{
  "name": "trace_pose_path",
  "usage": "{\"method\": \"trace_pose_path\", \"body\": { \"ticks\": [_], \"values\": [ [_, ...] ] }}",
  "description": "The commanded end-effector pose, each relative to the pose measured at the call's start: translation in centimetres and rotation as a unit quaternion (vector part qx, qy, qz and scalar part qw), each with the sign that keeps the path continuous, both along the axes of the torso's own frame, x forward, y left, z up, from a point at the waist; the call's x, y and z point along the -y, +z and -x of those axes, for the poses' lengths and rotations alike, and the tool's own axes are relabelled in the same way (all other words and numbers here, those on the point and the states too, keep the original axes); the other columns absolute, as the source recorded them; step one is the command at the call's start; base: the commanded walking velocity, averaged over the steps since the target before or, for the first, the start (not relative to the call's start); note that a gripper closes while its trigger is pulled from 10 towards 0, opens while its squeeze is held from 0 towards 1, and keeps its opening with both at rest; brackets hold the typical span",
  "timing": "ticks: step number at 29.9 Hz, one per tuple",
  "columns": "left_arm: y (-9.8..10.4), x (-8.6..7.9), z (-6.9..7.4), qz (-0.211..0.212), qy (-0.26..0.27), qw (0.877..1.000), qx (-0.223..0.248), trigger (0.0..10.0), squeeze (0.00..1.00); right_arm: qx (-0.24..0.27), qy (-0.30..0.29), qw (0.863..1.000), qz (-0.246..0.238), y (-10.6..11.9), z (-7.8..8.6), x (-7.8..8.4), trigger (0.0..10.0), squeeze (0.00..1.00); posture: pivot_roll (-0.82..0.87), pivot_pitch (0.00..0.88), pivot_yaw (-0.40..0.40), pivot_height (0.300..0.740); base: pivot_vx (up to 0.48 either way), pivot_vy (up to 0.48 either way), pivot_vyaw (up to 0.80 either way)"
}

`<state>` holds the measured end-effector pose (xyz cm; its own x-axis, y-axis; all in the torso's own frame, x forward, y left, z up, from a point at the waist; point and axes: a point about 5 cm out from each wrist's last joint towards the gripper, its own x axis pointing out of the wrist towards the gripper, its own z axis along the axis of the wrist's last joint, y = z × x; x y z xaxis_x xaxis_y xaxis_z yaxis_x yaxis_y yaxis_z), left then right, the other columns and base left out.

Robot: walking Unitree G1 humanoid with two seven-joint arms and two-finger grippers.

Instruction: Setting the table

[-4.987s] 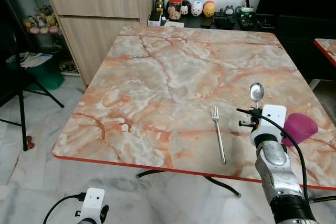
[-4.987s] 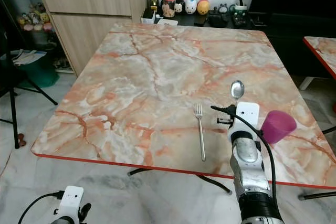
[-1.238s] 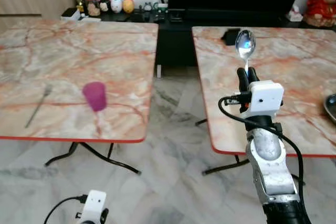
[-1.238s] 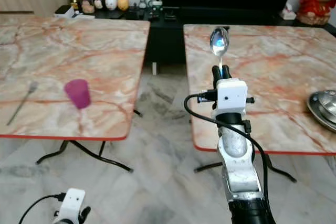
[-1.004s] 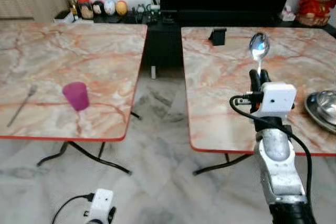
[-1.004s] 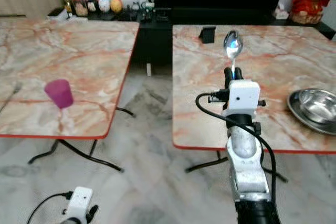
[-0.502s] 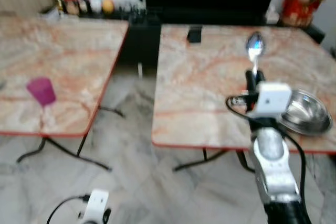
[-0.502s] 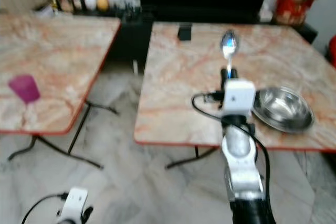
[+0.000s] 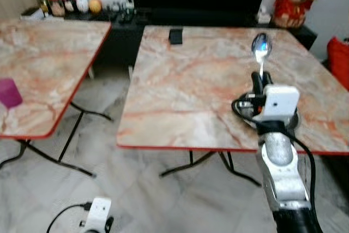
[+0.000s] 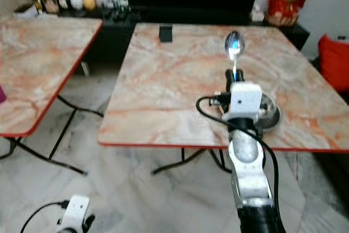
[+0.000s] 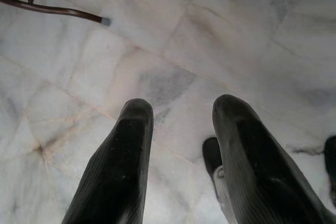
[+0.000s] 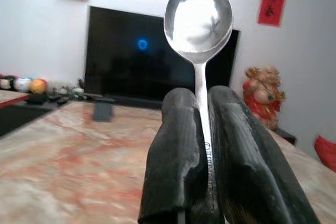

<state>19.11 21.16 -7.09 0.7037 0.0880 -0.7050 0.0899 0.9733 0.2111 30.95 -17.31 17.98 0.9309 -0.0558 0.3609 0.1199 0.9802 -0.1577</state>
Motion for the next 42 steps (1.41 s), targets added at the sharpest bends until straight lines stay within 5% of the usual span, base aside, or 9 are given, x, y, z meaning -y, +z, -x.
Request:
{"method": "trace_pose_path", "body": {
  "ticks": [1, 20, 42],
  "values": [
    [-0.29, 0.51, 0.29, 0.004, -0.006, 1.0, -0.01, 10.0, 0.0, 0.009, -0.009, 1.0, -0.003, 0.43, 0.1, 0.54, 10.0, 0.0, -0.04, 0.0, -0.017, 0.74, 0.0, -0.3, 0.0],
    [-0.32, 0.47, 0.34, 0.003, -0.006, 1.0, -0.011, 10.0, 0.0, 0.009, -0.011, 1.0, -0.004, 0.45, 0.05, 0.6, 10.0, 0.0, -0.04, 0.0, -0.017, 0.74, 0.0, -0.3, 0.0],
    [-0.03, 0.57, -0.08, 0.021, 0.002, 1.0, 0.005, 10.0, 0.0, 0.008, -0.014, 1.0, -0.008, 0.41, -0.03, 0.69, 10.0, 0.0, -0.03, 0.0, -0.013, 0.74, 0.0, 0.0, 0.0]
  ]
}}
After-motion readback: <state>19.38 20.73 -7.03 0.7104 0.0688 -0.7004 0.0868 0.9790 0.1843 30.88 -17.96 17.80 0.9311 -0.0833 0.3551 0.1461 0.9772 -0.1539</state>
